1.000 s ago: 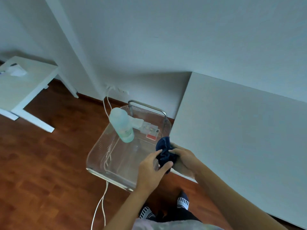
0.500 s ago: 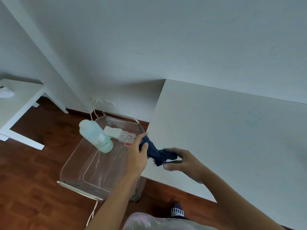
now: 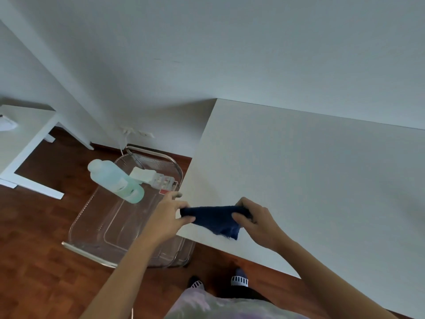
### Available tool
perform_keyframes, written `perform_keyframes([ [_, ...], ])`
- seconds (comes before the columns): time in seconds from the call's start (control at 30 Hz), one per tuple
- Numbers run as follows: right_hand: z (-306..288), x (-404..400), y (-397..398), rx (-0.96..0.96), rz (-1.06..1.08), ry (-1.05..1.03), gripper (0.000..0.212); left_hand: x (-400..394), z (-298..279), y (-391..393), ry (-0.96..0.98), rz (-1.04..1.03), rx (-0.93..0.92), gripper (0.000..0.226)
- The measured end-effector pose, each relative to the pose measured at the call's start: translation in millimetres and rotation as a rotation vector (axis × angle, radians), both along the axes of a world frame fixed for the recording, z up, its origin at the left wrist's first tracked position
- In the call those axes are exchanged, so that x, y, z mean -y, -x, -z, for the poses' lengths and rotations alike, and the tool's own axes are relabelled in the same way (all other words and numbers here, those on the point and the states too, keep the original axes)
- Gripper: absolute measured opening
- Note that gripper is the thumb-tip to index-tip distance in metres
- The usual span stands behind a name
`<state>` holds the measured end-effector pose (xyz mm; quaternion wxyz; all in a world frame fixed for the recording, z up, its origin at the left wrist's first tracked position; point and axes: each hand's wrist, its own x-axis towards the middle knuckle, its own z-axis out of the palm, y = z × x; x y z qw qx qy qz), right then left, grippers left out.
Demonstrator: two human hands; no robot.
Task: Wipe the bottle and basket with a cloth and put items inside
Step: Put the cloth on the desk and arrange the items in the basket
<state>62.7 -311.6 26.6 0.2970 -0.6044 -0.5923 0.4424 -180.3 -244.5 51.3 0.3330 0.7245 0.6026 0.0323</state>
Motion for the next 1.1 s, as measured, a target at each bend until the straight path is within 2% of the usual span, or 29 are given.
perform_keyframes([
  [0.03, 1, 0, -1, -0.045, 0.01, 0.029, 0.01, -4, 0, 4, 0.046, -0.007, 0.035, 0.007],
  [0.13, 9, -7, -2, -0.208, 0.08, 0.141, 0.009, -19, 0, 10, 0.366, -0.054, 0.375, 0.018],
  [0.2, 20, -18, 0, -0.26, 0.146, 0.241, 0.008, -31, 9, 5, 0.441, -0.104, 0.447, 0.02],
  [0.27, 35, -30, 2, -0.165, 0.21, 0.267, 0.009, -40, 25, -8, 0.396, -0.189, 0.394, 0.02],
  [0.37, 58, -38, 7, 0.148, 0.249, 0.187, 0.032, -37, 58, -27, 0.176, -0.279, 0.149, 0.044],
  [0.47, 80, -31, 17, 0.508, 0.029, 0.025, 0.049, -21, 88, -33, -0.06, -0.002, -0.027, 0.061],
  [0.53, 94, -21, 23, 0.689, -0.164, 0.025, 0.06, -10, 105, -35, -0.022, 0.186, -0.135, 0.063],
  [0.6, 105, -12, 23, 0.794, -0.263, 0.086, 0.067, -1, 117, -33, 0.037, 0.274, -0.232, 0.066],
  [0.73, 107, -11, 25, 0.879, -0.287, 0.114, 0.069, 4, 123, -26, 0.029, 0.3, -0.286, 0.07],
  [0.8, 101, -18, 32, 0.876, -0.242, 0.121, 0.066, 6, 122, -21, 0.042, 0.281, -0.228, 0.071],
  [0.87, 90, -30, 44, 0.831, -0.169, 0.08, 0.058, 9, 120, -10, 0.039, 0.202, -0.08, 0.069],
  [0.93, 76, -48, 60, 0.769, -0.127, 0.01, 0.051, 10, 114, 8, -0.013, 0.017, 0.119, 0.062],
  [1.03, 58, -79, 100, 0.602, -0.134, -0.06, 0.044, 1, 101, 48, -0.111, -0.422, 0.383, 0.05],
  [1.1, 51, -101, 131, 0.45, -0.164, -0.058, 0.041, -14, 96, 79, -0.102, -0.716, 0.442, 0.047],
])
